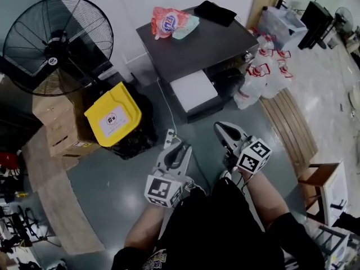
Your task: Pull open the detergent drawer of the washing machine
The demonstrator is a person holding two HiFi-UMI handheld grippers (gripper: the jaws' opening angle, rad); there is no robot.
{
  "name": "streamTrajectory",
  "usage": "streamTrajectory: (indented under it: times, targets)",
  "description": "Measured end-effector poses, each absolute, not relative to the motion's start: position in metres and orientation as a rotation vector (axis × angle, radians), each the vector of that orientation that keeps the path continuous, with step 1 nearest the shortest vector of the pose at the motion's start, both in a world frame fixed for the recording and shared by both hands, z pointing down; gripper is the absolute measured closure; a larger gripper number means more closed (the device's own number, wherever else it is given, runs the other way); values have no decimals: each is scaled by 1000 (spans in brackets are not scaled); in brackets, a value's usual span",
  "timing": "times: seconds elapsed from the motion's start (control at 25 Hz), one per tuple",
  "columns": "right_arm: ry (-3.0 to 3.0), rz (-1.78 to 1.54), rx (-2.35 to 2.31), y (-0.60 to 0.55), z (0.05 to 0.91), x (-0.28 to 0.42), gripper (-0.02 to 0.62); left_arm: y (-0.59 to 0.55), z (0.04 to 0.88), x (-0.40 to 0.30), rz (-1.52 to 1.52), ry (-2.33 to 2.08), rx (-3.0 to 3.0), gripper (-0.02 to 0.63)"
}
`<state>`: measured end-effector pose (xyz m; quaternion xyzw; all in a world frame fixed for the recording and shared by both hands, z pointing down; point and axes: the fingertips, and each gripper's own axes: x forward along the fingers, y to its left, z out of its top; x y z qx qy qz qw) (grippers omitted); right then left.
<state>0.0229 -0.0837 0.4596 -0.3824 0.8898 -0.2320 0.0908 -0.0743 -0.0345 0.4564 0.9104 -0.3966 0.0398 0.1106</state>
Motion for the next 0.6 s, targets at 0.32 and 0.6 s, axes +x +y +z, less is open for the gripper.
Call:
streamTrajectory:
  times: [0.32,0.6]
  targets:
    - [2892,-305,-1095,-38,408,56,595,-7,444,-19,137,-1259,2655,589]
    - [2993,-198,-944,16,396,90,594,42,441,40,145,-1330,2632,589]
